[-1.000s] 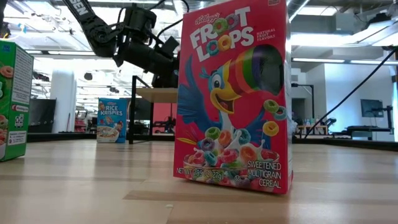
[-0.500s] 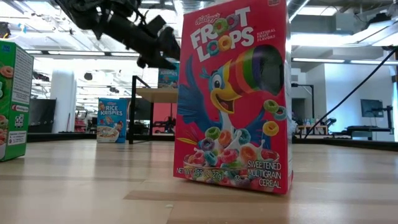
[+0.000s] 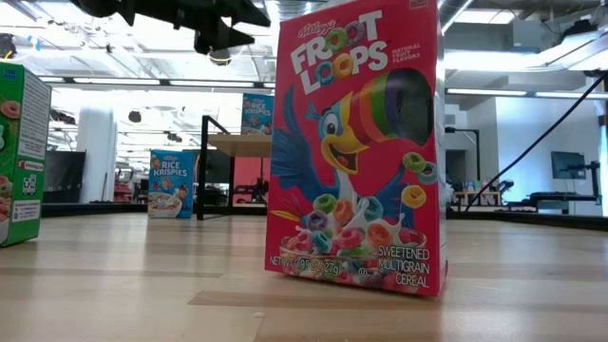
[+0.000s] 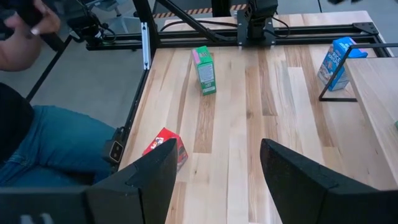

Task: Stack cereal on shelf
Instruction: Put the top left blue cereal box on the shelf aligned with the other blue cereal box

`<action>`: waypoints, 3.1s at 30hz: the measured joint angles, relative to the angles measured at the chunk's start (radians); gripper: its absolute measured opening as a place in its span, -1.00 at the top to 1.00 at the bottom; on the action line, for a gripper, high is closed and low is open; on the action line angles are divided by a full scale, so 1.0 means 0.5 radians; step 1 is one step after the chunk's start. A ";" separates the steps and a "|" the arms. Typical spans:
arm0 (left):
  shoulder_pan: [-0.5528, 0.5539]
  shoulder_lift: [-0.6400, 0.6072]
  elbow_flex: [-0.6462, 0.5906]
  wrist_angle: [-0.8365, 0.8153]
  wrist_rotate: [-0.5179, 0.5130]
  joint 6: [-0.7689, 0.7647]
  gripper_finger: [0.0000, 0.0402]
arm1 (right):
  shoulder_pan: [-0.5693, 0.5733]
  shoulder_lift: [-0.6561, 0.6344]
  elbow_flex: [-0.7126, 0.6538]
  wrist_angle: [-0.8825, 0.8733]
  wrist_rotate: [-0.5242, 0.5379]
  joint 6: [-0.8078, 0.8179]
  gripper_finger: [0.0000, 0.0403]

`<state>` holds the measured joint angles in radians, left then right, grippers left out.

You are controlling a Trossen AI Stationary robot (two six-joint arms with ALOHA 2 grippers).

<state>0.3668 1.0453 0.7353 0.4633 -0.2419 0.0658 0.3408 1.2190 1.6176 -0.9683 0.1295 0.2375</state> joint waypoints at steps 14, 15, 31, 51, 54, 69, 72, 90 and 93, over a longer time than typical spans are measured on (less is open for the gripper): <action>0.076 -0.113 0.555 -1.134 -0.148 0.068 -0.63 | 0.000 0.000 0.000 -0.055 -0.004 0.000 -0.27; 0.078 -0.113 0.622 -1.292 -0.165 0.042 -0.63 | 0.001 0.000 0.000 -0.056 -0.004 0.000 -0.27; 0.078 -0.194 0.804 -2.481 -0.589 -0.060 -0.63 | 0.001 0.000 0.000 -0.105 -0.006 0.053 -0.27; 0.276 -0.098 0.747 -2.934 -0.486 -0.222 -0.63 | 0.001 0.000 0.000 -0.103 -0.005 0.052 -0.27; 0.322 -0.054 0.747 -2.970 -0.464 -0.184 -0.63 | 0.001 -0.002 -0.014 -0.089 -0.005 0.052 -0.27; 0.471 0.315 0.747 -3.039 -0.169 0.148 -0.63 | 0.017 0.044 -0.108 -0.090 -0.002 0.055 -0.27; 0.514 0.357 0.747 -3.039 -0.162 0.187 -0.63 | 0.044 0.061 -0.115 -0.103 -0.002 0.054 -0.27; 0.796 0.534 0.747 -2.979 0.217 0.510 -0.63 | 0.118 0.093 -0.111 -0.096 -0.003 0.086 -0.27; 0.805 0.534 0.747 -2.979 0.207 0.513 -0.63 | 0.117 0.093 -0.111 -0.096 -0.003 0.089 -0.27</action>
<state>0.7691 1.3121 1.1088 -1.0262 -0.1383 0.3221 0.3992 1.2655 1.5620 -1.0164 0.1280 0.2817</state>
